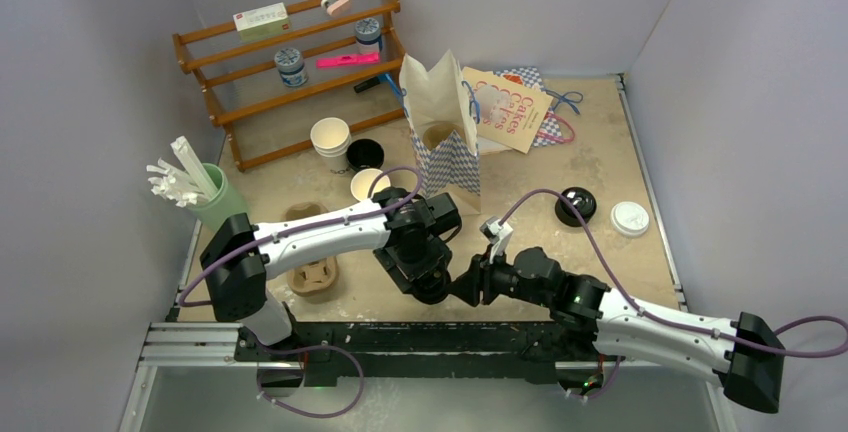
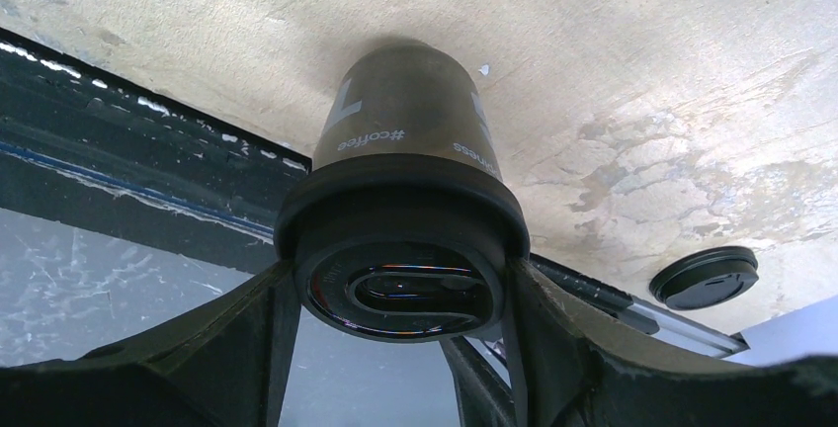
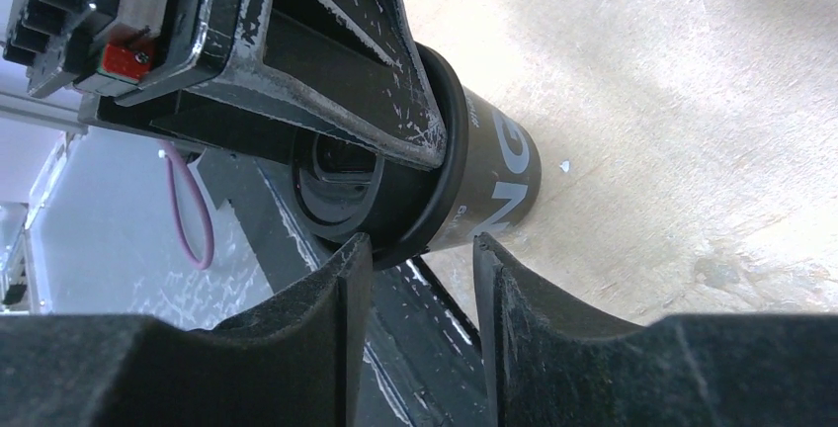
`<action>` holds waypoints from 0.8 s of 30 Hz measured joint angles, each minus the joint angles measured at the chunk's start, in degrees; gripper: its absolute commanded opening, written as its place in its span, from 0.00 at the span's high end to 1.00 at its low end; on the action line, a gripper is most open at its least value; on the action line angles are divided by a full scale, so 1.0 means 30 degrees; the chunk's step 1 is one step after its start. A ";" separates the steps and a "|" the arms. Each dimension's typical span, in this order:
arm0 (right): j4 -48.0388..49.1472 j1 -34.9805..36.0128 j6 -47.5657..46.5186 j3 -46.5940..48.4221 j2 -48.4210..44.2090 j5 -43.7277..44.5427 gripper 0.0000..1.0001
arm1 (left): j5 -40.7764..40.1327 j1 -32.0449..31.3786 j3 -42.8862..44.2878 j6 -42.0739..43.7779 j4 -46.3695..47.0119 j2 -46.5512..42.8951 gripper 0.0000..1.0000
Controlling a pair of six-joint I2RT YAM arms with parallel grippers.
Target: Pack the takeout coffee
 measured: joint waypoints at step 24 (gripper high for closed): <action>0.0415 -0.0022 0.2259 0.0044 0.0918 -0.1013 0.78 | -0.0022 -0.0022 -0.0554 0.0029 0.0517 -0.0146 0.82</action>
